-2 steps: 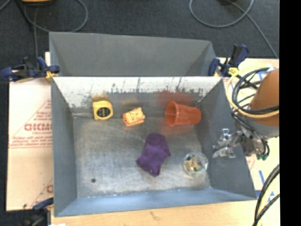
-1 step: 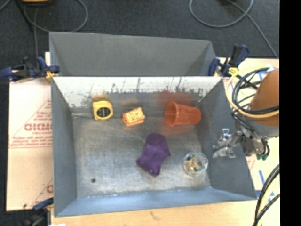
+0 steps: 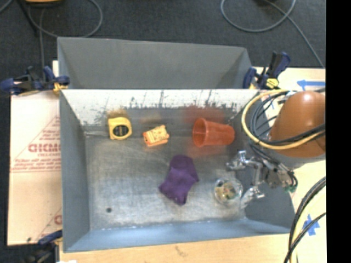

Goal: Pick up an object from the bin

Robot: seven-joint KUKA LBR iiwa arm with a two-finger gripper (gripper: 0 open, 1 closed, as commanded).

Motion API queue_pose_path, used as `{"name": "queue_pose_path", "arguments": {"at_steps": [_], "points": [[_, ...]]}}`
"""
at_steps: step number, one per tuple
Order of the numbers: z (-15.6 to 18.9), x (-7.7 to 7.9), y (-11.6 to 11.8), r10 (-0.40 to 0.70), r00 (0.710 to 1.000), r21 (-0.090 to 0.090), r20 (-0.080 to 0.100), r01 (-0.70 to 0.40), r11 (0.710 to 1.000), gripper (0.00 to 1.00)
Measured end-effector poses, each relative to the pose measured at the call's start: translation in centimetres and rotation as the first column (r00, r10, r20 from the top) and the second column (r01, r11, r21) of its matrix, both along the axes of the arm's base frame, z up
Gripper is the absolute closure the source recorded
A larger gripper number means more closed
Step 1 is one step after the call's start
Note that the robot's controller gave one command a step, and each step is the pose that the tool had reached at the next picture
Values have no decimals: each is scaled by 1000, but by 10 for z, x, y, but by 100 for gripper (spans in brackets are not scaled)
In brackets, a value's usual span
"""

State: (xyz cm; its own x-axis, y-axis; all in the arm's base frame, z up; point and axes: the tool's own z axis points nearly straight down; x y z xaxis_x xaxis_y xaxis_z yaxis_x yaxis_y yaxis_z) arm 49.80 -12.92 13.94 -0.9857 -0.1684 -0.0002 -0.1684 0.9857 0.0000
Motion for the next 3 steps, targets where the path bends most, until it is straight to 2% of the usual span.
{"name": "queue_pose_path", "arguments": {"at_steps": [1, 2, 3], "points": [[1, 0, -1, 0, 1000, -1, 2, 0, 1000, 0], [-59, 27, -9, 365, 931, -4, 5, -365, 931, 100], [-59, 27, -9, 366, 931, -4, 5, -366, 931, 100]]}}
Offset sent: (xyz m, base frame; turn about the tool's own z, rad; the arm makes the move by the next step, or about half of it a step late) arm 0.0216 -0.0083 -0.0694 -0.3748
